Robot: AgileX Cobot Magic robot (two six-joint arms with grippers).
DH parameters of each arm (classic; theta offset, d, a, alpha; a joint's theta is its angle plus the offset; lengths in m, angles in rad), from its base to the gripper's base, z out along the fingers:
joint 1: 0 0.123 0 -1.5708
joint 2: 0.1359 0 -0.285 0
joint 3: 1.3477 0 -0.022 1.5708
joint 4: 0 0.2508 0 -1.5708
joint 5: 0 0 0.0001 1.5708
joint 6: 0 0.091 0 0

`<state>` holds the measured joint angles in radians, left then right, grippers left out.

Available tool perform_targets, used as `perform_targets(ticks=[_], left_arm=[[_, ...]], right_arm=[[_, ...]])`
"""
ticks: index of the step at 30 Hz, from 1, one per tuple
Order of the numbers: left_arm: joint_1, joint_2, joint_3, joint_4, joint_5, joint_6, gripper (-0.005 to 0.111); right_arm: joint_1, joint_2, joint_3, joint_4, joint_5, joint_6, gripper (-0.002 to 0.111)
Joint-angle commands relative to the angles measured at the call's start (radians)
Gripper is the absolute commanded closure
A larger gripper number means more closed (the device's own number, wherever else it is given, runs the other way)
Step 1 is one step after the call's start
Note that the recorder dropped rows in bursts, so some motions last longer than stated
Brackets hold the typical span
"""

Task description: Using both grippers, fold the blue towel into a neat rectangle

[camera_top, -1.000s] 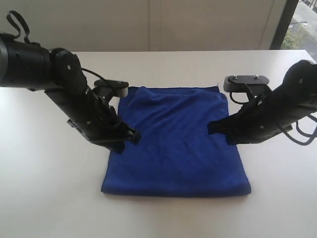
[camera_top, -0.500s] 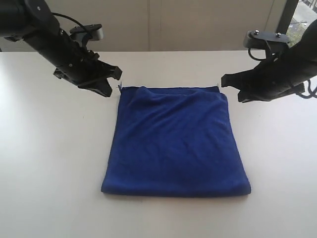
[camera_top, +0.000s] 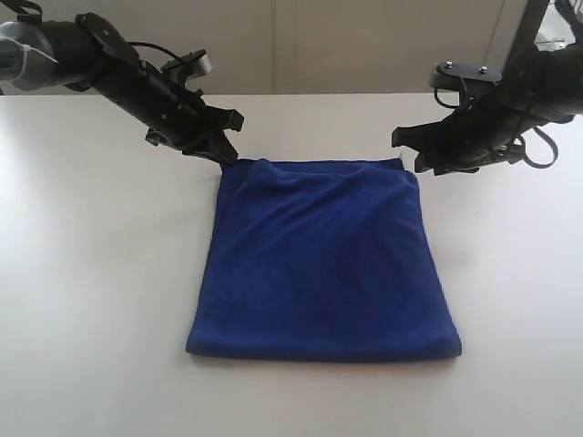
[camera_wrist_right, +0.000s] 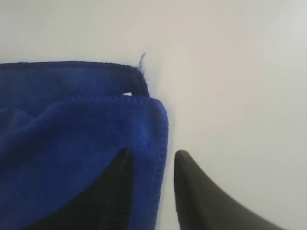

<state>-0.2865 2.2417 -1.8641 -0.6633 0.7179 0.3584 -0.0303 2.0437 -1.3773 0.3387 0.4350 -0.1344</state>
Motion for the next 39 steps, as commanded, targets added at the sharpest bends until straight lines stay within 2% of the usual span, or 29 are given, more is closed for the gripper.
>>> perform_targets(ticks=[1,8,15,17,22,39], left_arm=[[0.004,0.062,-0.087,-0.055,0.037,0.009,0.107],[0.004,0.108,-0.124,-0.174,0.008,0.045,0.105],[0.004,0.120,-0.124,-0.174,-0.034,0.067,0.072],[0.004,0.132,-0.124,-0.174,-0.036,0.067,0.068],[0.004,0.161,-0.125,-0.226,-0.044,0.094,0.068],[0.004,0.195,-0.125,-0.211,-0.054,0.128,0.068]], right_arm=[[-0.011,0.041,-0.046,0.004,0.006,0.005,0.079],[-0.011,0.046,-0.047,0.004,-0.012,0.005,0.079],[-0.011,0.048,-0.047,0.004,-0.017,0.005,0.079],[-0.011,0.052,-0.047,0.004,-0.018,0.005,0.079],[-0.011,0.067,-0.047,0.004,-0.021,0.005,0.079],[-0.011,0.078,-0.047,0.002,-0.033,0.000,0.079]])
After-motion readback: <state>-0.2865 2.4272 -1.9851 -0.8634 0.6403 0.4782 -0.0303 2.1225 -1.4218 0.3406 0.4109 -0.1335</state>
